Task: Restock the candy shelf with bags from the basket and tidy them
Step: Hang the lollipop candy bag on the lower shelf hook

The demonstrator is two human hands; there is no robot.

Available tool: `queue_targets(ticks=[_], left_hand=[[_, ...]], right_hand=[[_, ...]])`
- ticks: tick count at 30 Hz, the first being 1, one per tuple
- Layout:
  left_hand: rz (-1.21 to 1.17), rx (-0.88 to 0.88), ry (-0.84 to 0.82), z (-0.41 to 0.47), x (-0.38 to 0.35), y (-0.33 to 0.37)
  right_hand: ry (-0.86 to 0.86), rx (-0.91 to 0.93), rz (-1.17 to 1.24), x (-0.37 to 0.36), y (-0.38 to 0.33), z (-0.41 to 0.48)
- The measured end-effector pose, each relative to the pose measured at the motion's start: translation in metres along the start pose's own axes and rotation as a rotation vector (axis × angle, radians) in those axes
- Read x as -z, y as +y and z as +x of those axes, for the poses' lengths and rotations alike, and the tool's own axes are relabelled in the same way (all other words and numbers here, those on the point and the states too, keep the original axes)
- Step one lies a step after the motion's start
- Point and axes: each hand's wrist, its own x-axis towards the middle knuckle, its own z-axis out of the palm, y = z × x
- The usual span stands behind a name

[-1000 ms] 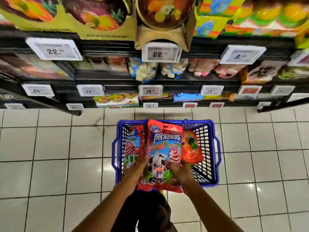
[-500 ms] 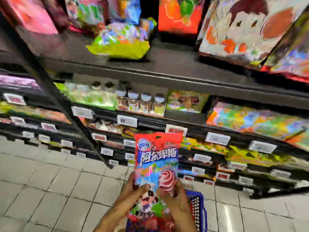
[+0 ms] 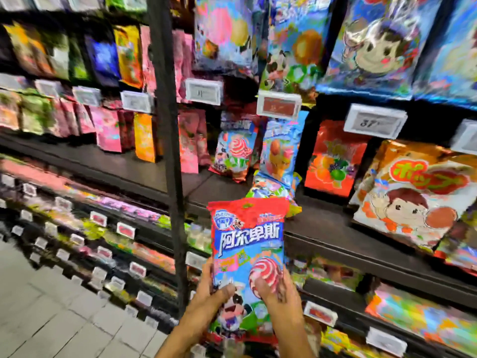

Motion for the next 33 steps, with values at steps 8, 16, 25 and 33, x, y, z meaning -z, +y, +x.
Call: queue_targets(ticks=[8,16,25,33], left_hand=[[0.009,-0.258,-0.047,0.089,0.056,0.066],[0.063,-0.393,-0.063,0.163,0.081,0.103],[-0.057,-0.387,-0.110,0.195,0.093,0.127],[-0.065,-0.450,-0.077,0.210,0.091,0.133]], right_hand=[[0.084,0.138,0.090,-0.083,-0.041,0.074],[0.194,0.214,0.113,-0.130,-0.065,0.130],[0.174,0.275,0.045,-0.147,-0.080,0.168],[0.171,0.280,0.045,-0.155,-0.087,0.183]])
